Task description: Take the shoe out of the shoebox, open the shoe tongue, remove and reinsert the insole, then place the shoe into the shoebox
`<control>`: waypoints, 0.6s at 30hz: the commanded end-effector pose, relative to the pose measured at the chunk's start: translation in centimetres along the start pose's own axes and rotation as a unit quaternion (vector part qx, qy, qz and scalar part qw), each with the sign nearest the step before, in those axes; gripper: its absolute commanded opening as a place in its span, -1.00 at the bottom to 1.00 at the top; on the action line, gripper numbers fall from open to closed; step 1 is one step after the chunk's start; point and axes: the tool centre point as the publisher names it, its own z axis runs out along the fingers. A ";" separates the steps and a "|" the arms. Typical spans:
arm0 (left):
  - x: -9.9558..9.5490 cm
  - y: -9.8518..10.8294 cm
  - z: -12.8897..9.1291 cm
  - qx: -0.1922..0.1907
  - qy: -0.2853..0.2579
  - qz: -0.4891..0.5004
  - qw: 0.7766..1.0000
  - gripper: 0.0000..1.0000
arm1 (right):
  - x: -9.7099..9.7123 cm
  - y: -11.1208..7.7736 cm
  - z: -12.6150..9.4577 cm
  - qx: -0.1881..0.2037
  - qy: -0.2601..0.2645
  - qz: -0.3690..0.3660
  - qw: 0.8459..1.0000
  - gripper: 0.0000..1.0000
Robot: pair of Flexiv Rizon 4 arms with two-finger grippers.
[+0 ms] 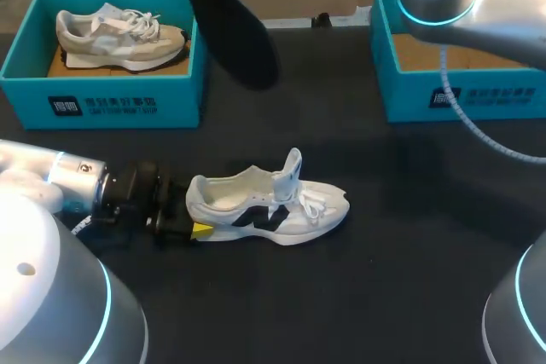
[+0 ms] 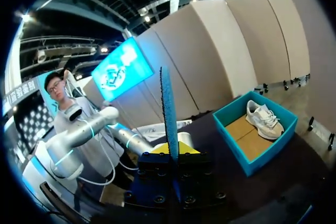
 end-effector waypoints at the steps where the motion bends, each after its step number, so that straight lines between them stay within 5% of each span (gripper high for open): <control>1: -0.2 0.3 0.1 -0.001 -0.001 -0.001 1.000 -1.00 | 1.3 -0.7 -1.9 -0.007 -0.014 0.007 1.000 -1.00; 18: -0.2 0.3 0.1 -0.001 -0.001 -0.001 1.000 -1.00 | 4.0 -1.0 -2.4 0.011 -0.012 0.021 1.000 -1.00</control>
